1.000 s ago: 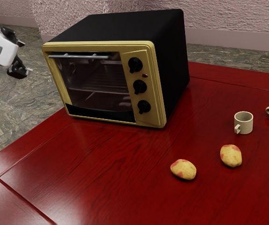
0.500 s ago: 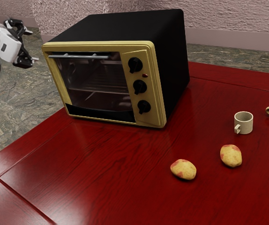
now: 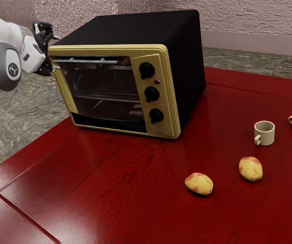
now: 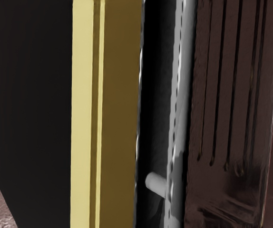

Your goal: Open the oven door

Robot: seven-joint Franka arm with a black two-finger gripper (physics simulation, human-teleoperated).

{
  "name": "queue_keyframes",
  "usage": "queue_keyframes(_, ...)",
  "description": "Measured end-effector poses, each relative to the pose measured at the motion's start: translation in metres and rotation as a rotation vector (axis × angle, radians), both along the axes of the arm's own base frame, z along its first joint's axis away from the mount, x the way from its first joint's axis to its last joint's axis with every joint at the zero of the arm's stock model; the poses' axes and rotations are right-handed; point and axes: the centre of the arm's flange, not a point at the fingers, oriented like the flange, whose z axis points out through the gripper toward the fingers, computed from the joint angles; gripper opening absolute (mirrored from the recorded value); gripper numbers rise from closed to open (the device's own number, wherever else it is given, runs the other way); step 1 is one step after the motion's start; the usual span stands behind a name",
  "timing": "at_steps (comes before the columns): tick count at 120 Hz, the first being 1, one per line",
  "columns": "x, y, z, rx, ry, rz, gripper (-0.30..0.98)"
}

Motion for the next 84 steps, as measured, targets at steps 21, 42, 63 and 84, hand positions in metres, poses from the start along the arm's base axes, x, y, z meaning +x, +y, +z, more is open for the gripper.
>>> queue_keyframes(21, 0.001, -0.004, -0.014, 0.031, 0.05, -0.017, 0.69)
queue_keyframes(42, 0.003, -0.005, -0.023, 0.043, 0.075, -0.033, 0.69)
queue_keyframes(63, 0.01, -0.012, -0.028, 0.046, 0.083, -0.059, 0.69)
queue_keyframes(84, 0.01, -0.012, -0.032, 0.047, 0.095, -0.065, 0.69)
